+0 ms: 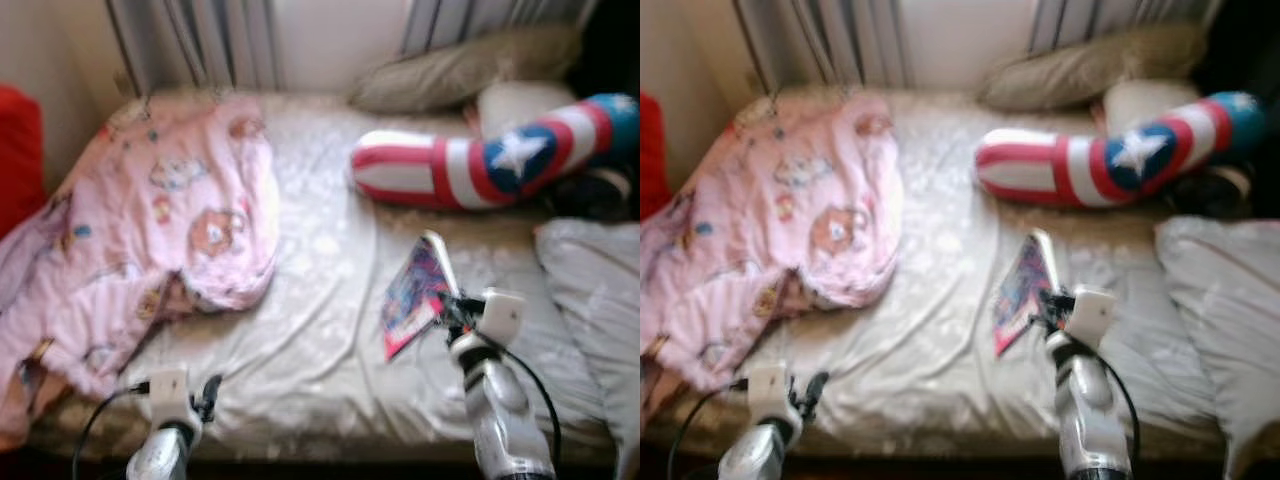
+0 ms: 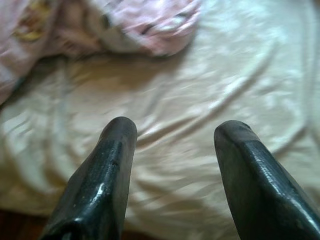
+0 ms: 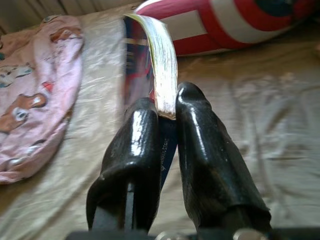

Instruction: Clean up the room

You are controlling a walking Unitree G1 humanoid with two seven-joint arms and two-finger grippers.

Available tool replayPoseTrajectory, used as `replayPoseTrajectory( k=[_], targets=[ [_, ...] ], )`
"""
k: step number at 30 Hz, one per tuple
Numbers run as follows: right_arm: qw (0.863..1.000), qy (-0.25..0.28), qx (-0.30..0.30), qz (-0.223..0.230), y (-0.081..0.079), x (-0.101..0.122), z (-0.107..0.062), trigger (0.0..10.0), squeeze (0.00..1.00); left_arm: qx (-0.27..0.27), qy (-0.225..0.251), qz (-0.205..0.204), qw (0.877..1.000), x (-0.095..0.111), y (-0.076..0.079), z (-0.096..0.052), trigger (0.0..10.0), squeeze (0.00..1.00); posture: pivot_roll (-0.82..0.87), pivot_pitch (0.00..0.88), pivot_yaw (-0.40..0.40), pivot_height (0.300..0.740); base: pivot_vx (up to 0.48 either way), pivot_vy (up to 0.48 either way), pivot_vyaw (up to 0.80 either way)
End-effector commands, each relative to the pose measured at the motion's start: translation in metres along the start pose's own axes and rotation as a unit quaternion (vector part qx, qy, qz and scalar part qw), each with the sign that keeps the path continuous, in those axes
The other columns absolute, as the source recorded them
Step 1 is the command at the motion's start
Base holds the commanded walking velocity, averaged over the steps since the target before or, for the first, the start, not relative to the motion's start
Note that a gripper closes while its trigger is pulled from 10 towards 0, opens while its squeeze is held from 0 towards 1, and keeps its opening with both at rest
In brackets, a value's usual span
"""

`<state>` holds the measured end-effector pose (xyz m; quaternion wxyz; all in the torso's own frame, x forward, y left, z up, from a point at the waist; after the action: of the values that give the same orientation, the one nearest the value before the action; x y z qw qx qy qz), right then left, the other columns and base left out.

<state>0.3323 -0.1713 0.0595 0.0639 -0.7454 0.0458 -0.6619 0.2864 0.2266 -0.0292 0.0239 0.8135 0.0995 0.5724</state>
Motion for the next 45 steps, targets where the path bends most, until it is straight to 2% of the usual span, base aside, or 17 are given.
replayPoseTrajectory(
  k=[1, 30, 45],
  targets=[
    [1.0, 0.022, -0.012, -0.003, 0.01, 0.011, -0.001, 10.0, 0.0, -0.006, -0.014, -0.002, 1.0, -0.01, 0.005, -0.003, 10.0, 0.0, 0.01, 0.075, -0.019, 0.74, 0.0, -0.334, 0.0],
    [0.999, 0.0, -0.036, 0.001, 0.014, 0.0, -0.003, 10.0, 0.0, -0.011, -0.02, 0.008, 1.0, -0.011, 0.001, -0.005, 10.0, 0.0, 0.02, 0.121, -0.016, 0.74, 0.0, 0.0, 0.0],
    [0.999, -0.001, -0.042, 0.003, 0.016, 0.0, -0.001, 10.0, 0.0, -0.014, -0.02, 0.007, 1.0, -0.012, 0.001, -0.006, 10.0, 0.0, 0.03, 0.127, -0.019, 0.74, 0.3, 0.0, 0.0]
  ],
)
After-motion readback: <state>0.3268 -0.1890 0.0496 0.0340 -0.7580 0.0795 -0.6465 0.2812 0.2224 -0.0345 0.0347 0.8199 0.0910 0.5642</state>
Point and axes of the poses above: a point about 5 cm out from each wrist's last joint towards the gripper, its own z axis pointing out of the wrist towards the gripper, its own x axis along the axis of the wrist's last joint, y = z × x, the point moved 4 cm from there along z, pointing out of the wrist towards the gripper, and after that the axes turned 6 degrees about -z, right-handed, at the moved point
